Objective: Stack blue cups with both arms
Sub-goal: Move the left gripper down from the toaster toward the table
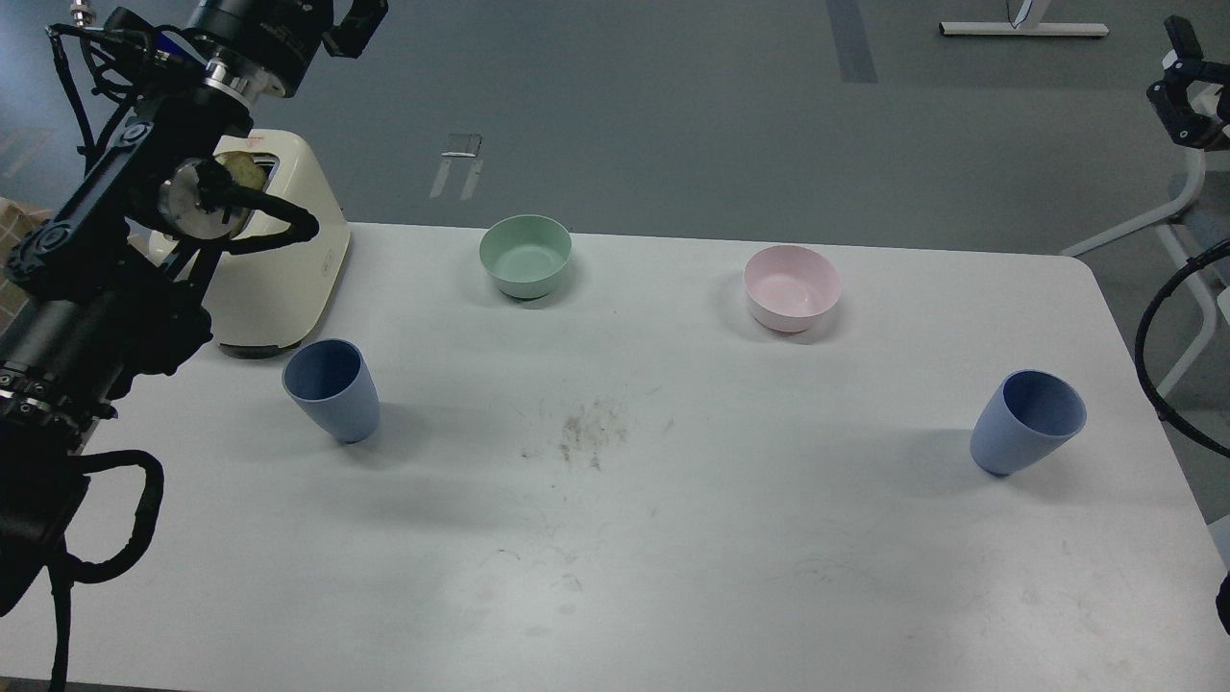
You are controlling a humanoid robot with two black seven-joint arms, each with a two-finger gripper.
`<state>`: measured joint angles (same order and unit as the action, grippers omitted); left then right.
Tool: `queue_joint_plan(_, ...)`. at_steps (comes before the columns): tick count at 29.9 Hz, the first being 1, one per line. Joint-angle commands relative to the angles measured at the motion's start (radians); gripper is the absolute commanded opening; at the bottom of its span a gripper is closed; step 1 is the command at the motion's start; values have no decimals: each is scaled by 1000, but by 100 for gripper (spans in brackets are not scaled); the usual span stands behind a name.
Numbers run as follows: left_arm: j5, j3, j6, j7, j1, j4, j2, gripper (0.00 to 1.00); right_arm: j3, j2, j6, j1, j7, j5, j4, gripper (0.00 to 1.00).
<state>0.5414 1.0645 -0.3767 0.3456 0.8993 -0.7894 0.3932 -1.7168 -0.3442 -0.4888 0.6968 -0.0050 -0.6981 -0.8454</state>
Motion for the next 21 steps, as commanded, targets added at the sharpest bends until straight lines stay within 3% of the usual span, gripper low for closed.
queue_joint_plan(1,2,-7,-1,1,1,-1,-1,98,3,-3,0,-3,-1,0,3,100)
queue_joint_plan(15,3,-18,-5,1,-2,19,33,98,26,-6,0,-5,-7,9,14,100)
queue_joint_plan(21,28,-23,-33,24,-69,-72,87,97,19,-1,0,-22,-3,32,9,100)
